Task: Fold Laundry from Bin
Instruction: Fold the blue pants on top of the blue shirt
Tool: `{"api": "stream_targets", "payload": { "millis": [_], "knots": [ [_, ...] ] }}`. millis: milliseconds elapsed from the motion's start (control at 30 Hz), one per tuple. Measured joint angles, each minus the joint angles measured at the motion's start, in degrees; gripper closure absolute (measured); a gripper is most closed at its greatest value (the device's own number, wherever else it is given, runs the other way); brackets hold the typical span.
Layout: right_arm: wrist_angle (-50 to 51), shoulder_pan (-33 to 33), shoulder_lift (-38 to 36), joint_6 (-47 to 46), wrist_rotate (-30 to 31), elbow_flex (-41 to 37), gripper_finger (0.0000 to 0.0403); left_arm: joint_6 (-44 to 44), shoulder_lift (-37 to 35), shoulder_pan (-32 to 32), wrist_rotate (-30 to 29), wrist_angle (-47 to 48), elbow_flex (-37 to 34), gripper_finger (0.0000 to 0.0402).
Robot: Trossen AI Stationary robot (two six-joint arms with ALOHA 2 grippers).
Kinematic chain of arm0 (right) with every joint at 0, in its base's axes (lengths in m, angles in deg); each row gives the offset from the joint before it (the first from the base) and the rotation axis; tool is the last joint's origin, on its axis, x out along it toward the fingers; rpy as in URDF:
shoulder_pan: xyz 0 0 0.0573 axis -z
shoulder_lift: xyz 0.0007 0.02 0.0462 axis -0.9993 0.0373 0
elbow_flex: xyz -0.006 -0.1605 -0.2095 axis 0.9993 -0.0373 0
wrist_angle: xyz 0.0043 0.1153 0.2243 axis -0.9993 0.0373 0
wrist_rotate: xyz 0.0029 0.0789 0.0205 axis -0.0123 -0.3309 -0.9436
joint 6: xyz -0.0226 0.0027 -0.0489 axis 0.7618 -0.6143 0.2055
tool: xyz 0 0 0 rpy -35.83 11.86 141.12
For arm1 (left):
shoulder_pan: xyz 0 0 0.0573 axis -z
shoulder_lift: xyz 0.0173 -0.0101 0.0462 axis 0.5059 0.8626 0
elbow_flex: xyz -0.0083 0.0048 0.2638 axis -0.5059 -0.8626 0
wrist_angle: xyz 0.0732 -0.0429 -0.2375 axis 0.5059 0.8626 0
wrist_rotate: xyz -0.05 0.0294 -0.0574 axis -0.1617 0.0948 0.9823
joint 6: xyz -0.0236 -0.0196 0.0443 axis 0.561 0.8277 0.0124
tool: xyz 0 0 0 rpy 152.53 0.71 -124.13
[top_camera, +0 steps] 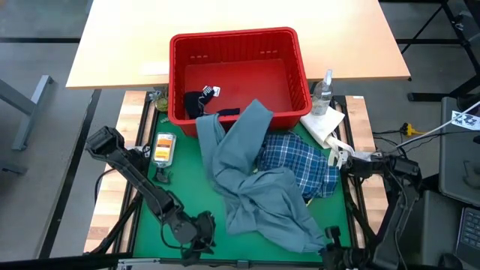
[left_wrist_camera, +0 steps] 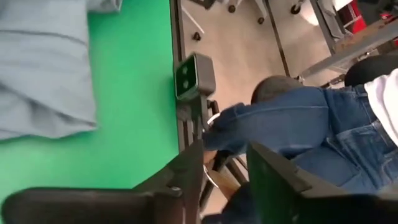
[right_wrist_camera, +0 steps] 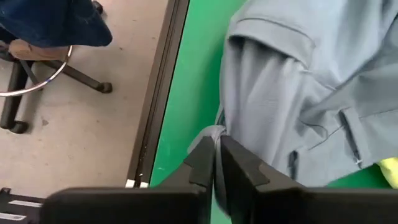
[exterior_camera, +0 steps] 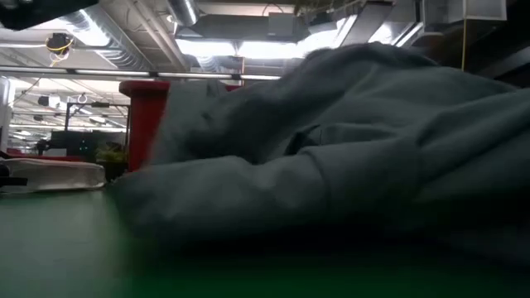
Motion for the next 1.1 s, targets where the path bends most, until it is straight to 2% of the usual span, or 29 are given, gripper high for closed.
{"api": "stream_targets", "payload": {
  "millis": [133, 367, 500, 567, 700, 833, 1000, 1100],
  "knots": [
    [0.0, 0.3, 0.4, 0.0, -2.3, 0.0, 0.0342, -3.1, 0.0, -0.6, -0.7, -0.2, 0.0, 0.0266],
    [0.8, 3.3, 0.4, 0.7, -11.3, 0.0, 0.0267, -4.2, 0.0, -2.6, -1.0, -0.3, 0.0, 0.0261],
    [3.1, 6.8, -0.1, 6.2, -21.1, 0.6, 0.0249, -4.3, 0.0, -3.4, -1.1, -0.2, 0.0, 0.026],
    [5.6, 8.5, -1.0, 9.8, -22.5, 2.0, 0.0247, -4.3, 0.0, -3.7, -1.0, -0.2, 0.0, 0.026],
    [13.5, 11.4, -4.0, 19.1, -17.0, 6.2, 0.0249, -5.3, 0.0, -4.5, -1.1, -0.2, 0.0, 0.026],
    [22.0, 14.8, -7.7, 25.2, -5.9, 9.8, 0.0251, -8.7, 0.0, -5.1, -3.2, -0.2, 0.0, 0.026],
    [24.9, 19.7, -12.7, 34.0, 5.2, 10.8, 0.0251, -11.6, 0.0, -5.1, -6.2, -0.2, 0.0, 0.026],
    [25.5, 24.0, -14.4, 40.1, 8.7, 10.8, 0.0251, -13.2, 0.0, -5.1, -8.1, -0.2, 0.0, 0.026]
  ]
}}
